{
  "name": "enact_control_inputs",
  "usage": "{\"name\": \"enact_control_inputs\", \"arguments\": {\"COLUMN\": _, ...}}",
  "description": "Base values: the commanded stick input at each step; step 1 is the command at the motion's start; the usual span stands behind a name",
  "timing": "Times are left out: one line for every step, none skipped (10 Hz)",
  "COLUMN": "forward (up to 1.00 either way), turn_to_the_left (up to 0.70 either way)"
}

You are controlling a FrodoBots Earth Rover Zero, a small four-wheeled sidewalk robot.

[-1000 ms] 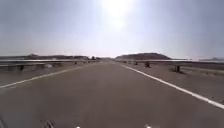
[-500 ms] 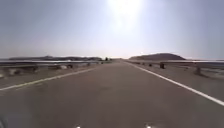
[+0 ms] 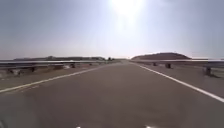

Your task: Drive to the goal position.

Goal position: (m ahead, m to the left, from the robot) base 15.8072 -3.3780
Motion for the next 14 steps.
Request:
{"name": "enact_control_inputs", "arguments": {"forward": 0.70, "turn_to_the_left": 0.00}}
{"name": "enact_control_inputs", "arguments": {"forward": 0.70, "turn_to_the_left": 0.00}}
{"name": "enact_control_inputs", "arguments": {"forward": 0.70, "turn_to_the_left": 0.00}}
{"name": "enact_control_inputs", "arguments": {"forward": 0.70, "turn_to_the_left": 0.00}}
{"name": "enact_control_inputs", "arguments": {"forward": 0.70, "turn_to_the_left": 0.00}}
{"name": "enact_control_inputs", "arguments": {"forward": 0.70, "turn_to_the_left": 0.00}}
{"name": "enact_control_inputs", "arguments": {"forward": 0.70, "turn_to_the_left": 0.00}}
{"name": "enact_control_inputs", "arguments": {"forward": 0.70, "turn_to_the_left": 0.00}}
{"name": "enact_control_inputs", "arguments": {"forward": 0.70, "turn_to_the_left": 0.00}}
{"name": "enact_control_inputs", "arguments": {"forward": 0.70, "turn_to_the_left": 0.00}}
{"name": "enact_control_inputs", "arguments": {"forward": 0.70, "turn_to_the_left": 0.00}}
{"name": "enact_control_inputs", "arguments": {"forward": 0.70, "turn_to_the_left": 0.00}}
{"name": "enact_control_inputs", "arguments": {"forward": 0.70, "turn_to_the_left": 0.00}}
{"name": "enact_control_inputs", "arguments": {"forward": 0.70, "turn_to_the_left": 0.00}}
